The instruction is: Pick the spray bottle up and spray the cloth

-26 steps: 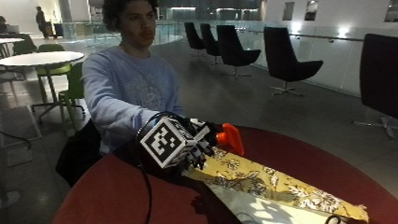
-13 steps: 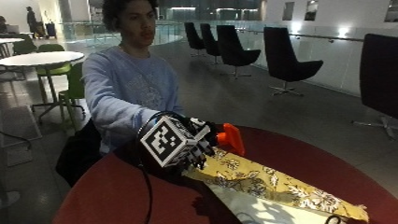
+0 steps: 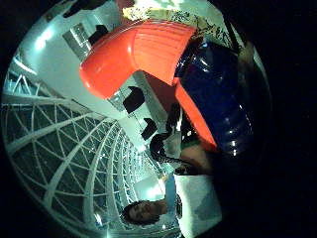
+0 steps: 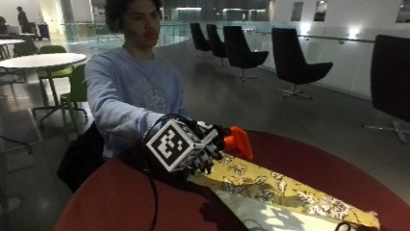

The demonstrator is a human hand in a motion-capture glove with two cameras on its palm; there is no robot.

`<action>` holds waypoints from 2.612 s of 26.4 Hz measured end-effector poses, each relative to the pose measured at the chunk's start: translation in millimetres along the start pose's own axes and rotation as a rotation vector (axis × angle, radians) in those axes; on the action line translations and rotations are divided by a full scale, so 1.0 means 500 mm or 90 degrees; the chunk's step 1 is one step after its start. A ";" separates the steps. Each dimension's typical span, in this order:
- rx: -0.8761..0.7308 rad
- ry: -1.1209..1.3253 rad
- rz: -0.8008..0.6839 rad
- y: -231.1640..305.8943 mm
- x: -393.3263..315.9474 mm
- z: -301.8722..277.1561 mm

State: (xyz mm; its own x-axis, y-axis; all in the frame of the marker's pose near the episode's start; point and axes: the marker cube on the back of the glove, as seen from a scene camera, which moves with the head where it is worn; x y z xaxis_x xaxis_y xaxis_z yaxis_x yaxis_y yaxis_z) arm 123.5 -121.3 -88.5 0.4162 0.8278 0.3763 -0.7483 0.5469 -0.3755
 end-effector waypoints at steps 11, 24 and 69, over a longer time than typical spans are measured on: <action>0.008 -0.107 -0.136 0.005 -0.040 0.039; 0.004 -0.235 -0.544 0.038 -0.206 0.343; 0.201 0.250 -0.606 0.141 0.107 0.124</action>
State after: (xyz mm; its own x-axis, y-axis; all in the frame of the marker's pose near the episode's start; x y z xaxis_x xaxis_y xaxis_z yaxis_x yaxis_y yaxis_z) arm 60.9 -46.2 -42.6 0.9926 0.0923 0.0795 -0.1057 0.9769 0.1855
